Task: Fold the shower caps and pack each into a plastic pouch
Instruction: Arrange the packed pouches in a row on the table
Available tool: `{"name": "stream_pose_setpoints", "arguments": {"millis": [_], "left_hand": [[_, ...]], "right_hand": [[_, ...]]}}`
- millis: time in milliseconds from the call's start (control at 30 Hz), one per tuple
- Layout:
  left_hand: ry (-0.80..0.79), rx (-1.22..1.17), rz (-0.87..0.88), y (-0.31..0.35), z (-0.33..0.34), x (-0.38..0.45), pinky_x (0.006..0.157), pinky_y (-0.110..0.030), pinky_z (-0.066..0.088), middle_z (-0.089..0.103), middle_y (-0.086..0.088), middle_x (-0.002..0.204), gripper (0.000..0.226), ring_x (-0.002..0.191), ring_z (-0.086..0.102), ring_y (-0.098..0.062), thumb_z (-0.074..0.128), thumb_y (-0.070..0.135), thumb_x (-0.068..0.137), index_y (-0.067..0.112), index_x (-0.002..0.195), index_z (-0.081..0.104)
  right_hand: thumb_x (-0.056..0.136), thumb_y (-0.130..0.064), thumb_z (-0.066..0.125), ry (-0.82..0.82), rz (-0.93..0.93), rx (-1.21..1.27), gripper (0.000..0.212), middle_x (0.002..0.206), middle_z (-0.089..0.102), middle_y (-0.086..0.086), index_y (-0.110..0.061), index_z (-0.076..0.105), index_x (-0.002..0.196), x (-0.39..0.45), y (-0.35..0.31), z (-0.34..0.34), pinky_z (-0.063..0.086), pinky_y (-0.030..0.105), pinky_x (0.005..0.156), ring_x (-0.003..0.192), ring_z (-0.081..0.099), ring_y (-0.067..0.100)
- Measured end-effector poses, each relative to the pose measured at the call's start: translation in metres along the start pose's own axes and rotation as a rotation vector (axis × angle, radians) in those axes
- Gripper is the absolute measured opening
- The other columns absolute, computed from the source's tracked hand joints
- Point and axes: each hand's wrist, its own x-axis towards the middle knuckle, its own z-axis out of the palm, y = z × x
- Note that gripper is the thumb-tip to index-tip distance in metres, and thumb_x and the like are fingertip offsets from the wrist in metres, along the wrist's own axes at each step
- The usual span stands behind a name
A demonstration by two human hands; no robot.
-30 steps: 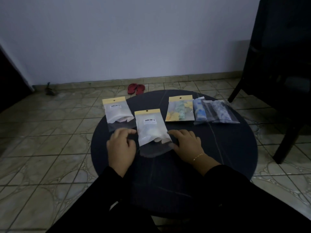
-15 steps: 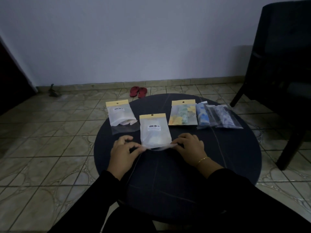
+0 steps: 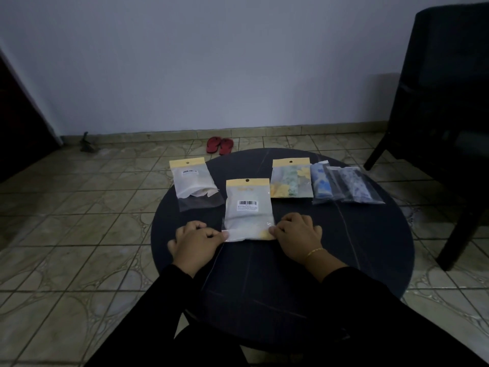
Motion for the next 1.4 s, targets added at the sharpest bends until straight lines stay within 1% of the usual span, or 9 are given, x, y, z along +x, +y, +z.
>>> {"name": "stream_pose_setpoints", "arguments": {"millis": [300, 533, 600, 700, 800, 900, 1167, 1333, 1400], "left_hand": [[0.111, 0.018, -0.062, 0.009, 0.010, -0.007, 0.101, -0.039, 0.019, 0.044, 0.012, 0.126, 0.032, 0.124, 0.029, -0.017, 0.050, 0.062, 0.083, 0.039, 0.094, 0.071], [0.164, 0.071, -0.092, 0.016, 0.017, -0.012, 0.099, -0.040, 0.022, 0.045, 0.008, 0.125, 0.026, 0.122, 0.031, -0.021, 0.052, 0.056, 0.082, 0.037, 0.083, 0.069], [0.229, 0.080, -0.042, 0.018, 0.023, -0.015, 0.096, -0.039, 0.023, 0.046, 0.006, 0.122, 0.020, 0.121, 0.031, -0.020, 0.053, 0.051, 0.084, 0.034, 0.088, 0.064], [0.318, 0.084, 0.188, 0.017, 0.031, -0.017, 0.094, -0.037, 0.025, 0.043, 0.003, 0.121, 0.025, 0.119, 0.033, -0.021, 0.054, 0.035, 0.089, 0.037, 0.114, 0.057], [0.206, 0.177, 0.303, 0.018, 0.031, -0.016, 0.099, -0.037, 0.023, 0.034, 0.004, 0.129, 0.040, 0.124, 0.027, -0.020, 0.044, 0.028, 0.095, 0.050, 0.128, 0.047], [0.179, 0.194, 0.262, 0.016, 0.031, -0.014, 0.100, -0.037, 0.023, 0.033, 0.003, 0.132, 0.039, 0.125, 0.025, -0.019, 0.042, 0.030, 0.095, 0.050, 0.129, 0.046], [0.190, 0.114, 0.024, 0.020, 0.029, -0.010, 0.101, -0.038, 0.024, 0.043, -0.001, 0.131, 0.034, 0.123, 0.034, -0.023, 0.043, 0.042, 0.092, 0.030, 0.122, 0.055], [0.124, -0.128, -0.138, 0.032, 0.016, 0.000, 0.101, -0.044, 0.026, 0.051, 0.000, 0.127, 0.042, 0.121, 0.039, -0.026, 0.039, 0.057, 0.090, 0.028, 0.107, 0.064], [0.179, -0.369, -0.090, 0.038, 0.015, -0.001, 0.098, -0.042, 0.037, 0.056, 0.006, 0.114, 0.038, 0.112, 0.048, -0.020, 0.057, 0.061, 0.079, 0.028, 0.099, 0.058]], "right_hand": [[0.093, -0.041, 0.041, 0.005, 0.111, 0.021, 0.035, 0.133, 0.039, -0.006, -0.025, 0.065, 0.114, 0.003, -0.012, 0.003, 0.026, 0.039, 0.099, 0.126, 0.028, 0.019], [0.089, -0.041, 0.045, 0.093, 0.166, 0.011, 0.037, 0.133, 0.041, -0.005, -0.020, 0.065, 0.112, -0.002, -0.019, 0.011, 0.027, 0.040, 0.097, 0.124, 0.031, 0.021], [0.089, -0.040, 0.044, 0.115, 0.166, -0.025, 0.038, 0.132, 0.041, -0.002, -0.018, 0.061, 0.116, -0.004, -0.023, 0.014, 0.028, 0.040, 0.096, 0.123, 0.033, 0.022], [0.089, -0.029, 0.045, 0.228, 0.079, -0.046, 0.030, 0.129, 0.044, 0.001, -0.023, 0.047, 0.118, -0.009, -0.026, 0.019, 0.029, 0.040, 0.093, 0.119, 0.036, 0.023], [0.090, -0.020, 0.042, 0.197, -0.117, -0.104, 0.044, 0.144, 0.027, -0.001, -0.040, 0.039, 0.129, -0.011, -0.024, 0.024, 0.025, 0.043, 0.097, 0.129, 0.025, 0.023], [0.092, -0.020, 0.038, 0.117, -0.112, -0.134, 0.048, 0.150, 0.017, 0.000, -0.045, 0.035, 0.133, -0.011, -0.025, 0.021, 0.020, 0.047, 0.103, 0.135, 0.016, 0.025], [0.093, -0.035, 0.038, 0.066, -0.003, -0.081, 0.043, 0.151, 0.022, 0.000, -0.035, 0.038, 0.136, -0.007, -0.015, 0.015, 0.018, 0.047, 0.106, 0.138, 0.016, 0.023], [0.095, -0.037, 0.034, 0.022, -0.068, -0.100, 0.044, 0.151, 0.024, -0.003, -0.040, 0.034, 0.139, 0.003, -0.012, 0.011, 0.020, 0.047, 0.105, 0.138, 0.015, 0.023], [0.096, -0.040, 0.031, -0.013, -0.100, -0.082, 0.043, 0.152, 0.023, -0.004, -0.045, 0.031, 0.139, 0.009, -0.016, 0.009, 0.019, 0.049, 0.105, 0.138, 0.013, 0.024]]}}
